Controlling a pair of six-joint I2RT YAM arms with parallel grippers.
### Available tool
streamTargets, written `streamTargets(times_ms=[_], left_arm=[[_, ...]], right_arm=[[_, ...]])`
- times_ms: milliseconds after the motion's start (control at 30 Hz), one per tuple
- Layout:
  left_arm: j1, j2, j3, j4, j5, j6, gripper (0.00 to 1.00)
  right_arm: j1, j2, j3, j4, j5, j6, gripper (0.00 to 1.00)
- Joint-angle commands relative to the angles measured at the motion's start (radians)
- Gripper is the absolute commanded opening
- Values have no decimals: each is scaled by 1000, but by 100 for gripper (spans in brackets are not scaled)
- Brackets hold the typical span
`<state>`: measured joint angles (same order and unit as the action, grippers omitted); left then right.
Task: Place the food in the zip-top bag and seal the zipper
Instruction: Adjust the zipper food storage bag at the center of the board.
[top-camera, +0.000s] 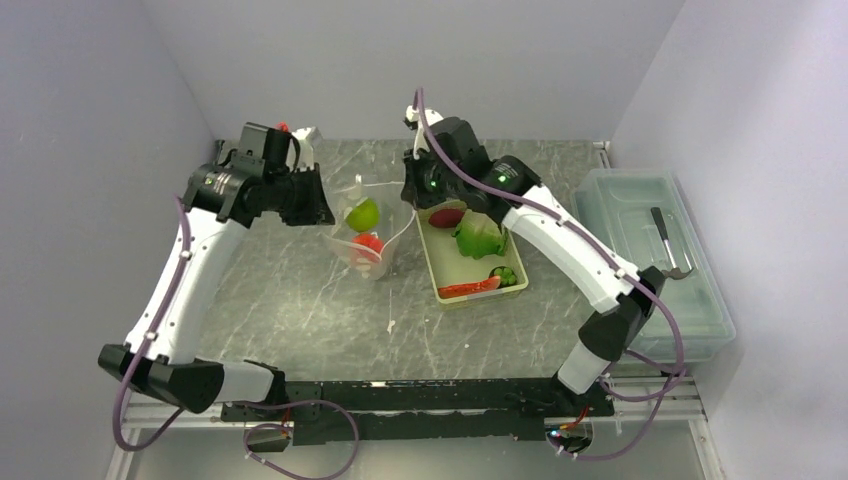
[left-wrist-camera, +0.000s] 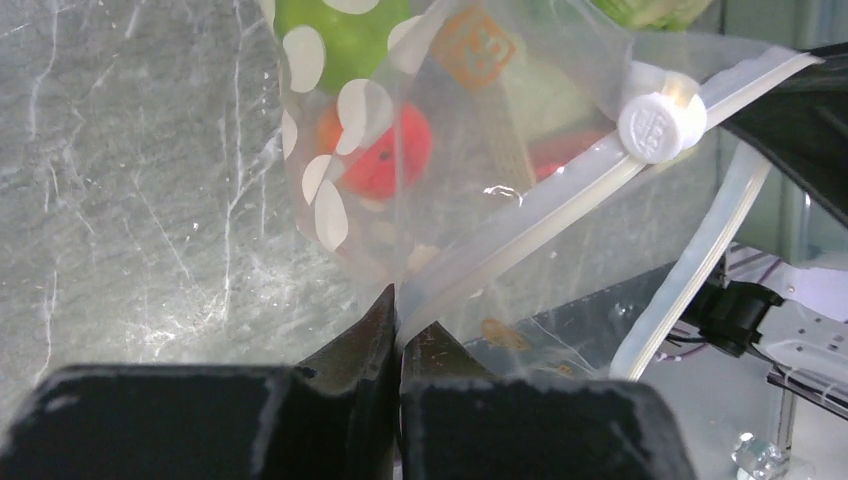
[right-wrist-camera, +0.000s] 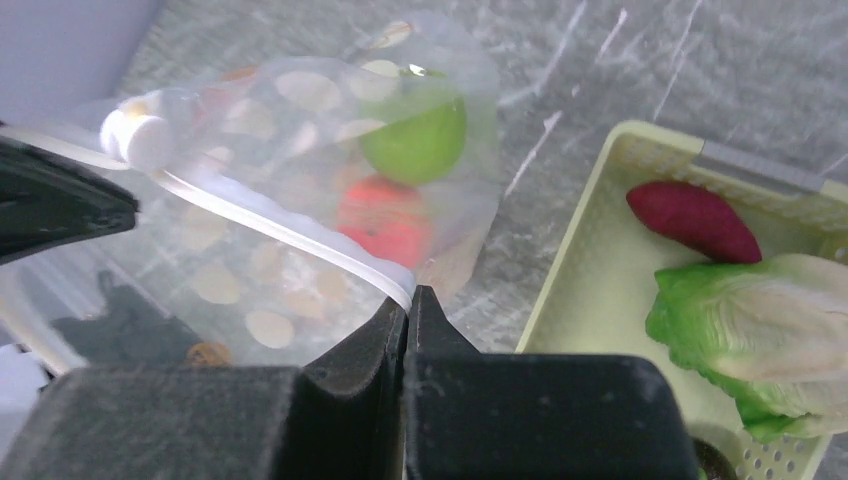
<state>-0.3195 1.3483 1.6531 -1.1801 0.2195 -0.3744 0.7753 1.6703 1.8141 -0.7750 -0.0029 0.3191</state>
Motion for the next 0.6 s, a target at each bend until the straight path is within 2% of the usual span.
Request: streamTargets(times_ms=[0, 133, 433, 567], left_arm=[[8, -29, 45, -83, 53, 15, 8], [8, -37, -7, -57, 79, 4, 8], [8, -12, -219, 45, 78, 1, 7], [10, -5, -283, 73, 79, 1, 3]], right_arm=[[16, -30, 104, -98, 32, -20, 0], [25, -13, 85, -113, 37, -20, 0], [24, 56, -188, 13, -16, 9, 0], [25, 70, -221, 23, -18, 16, 0]])
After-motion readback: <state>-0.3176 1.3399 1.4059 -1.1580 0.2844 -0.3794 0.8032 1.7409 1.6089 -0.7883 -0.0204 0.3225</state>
